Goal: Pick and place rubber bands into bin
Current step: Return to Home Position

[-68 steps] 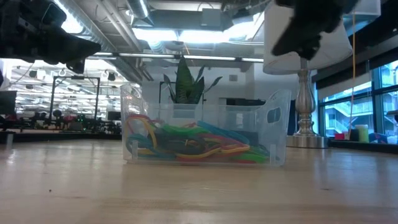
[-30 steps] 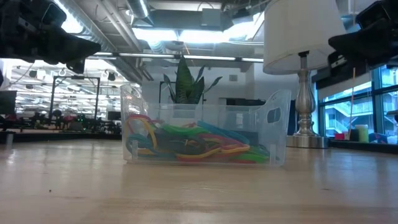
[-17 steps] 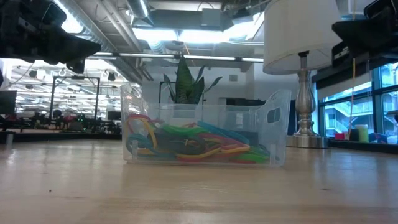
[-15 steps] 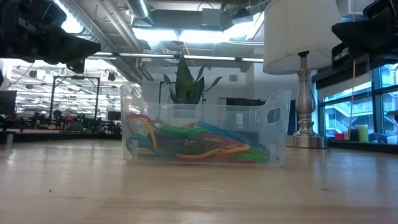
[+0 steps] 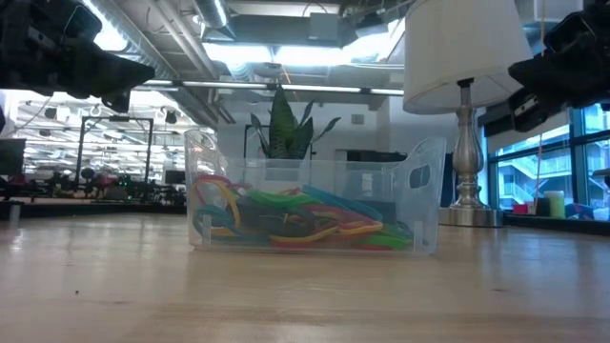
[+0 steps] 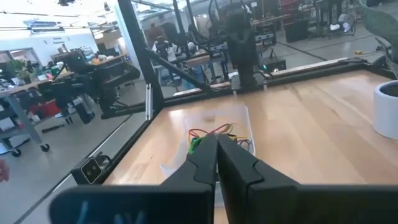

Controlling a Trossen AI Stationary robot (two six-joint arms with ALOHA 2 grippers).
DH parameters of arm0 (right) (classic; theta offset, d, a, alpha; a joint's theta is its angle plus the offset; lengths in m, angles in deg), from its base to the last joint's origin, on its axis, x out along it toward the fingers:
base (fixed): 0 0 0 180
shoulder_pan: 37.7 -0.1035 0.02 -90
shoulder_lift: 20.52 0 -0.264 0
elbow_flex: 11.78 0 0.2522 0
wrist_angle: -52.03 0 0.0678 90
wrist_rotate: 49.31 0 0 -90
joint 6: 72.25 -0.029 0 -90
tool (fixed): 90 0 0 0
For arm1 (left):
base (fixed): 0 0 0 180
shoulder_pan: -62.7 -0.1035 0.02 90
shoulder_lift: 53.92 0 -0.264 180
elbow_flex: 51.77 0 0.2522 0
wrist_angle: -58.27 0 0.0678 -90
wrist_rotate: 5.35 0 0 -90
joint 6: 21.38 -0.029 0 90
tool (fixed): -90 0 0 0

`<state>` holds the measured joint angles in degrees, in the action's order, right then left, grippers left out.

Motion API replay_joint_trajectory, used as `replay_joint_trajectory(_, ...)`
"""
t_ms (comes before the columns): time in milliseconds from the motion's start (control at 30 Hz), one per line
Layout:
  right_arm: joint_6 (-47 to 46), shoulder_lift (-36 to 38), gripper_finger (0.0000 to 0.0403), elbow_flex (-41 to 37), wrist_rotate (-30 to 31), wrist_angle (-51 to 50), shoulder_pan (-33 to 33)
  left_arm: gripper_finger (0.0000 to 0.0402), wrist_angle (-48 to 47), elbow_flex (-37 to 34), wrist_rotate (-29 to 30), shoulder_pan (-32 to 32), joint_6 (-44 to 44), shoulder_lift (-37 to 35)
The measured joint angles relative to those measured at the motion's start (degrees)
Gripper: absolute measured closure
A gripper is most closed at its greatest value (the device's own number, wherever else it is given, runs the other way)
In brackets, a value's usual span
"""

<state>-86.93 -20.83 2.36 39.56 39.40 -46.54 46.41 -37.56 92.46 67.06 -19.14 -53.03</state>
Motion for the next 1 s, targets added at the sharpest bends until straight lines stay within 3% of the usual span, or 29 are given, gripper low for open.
replay_joint_trajectory(1000,-0.01,0.0,0.0384,0.0,-0.02,0.09,0.0,0.0395,-0.02,0.0,0.0,0.0,0.0,0.02)
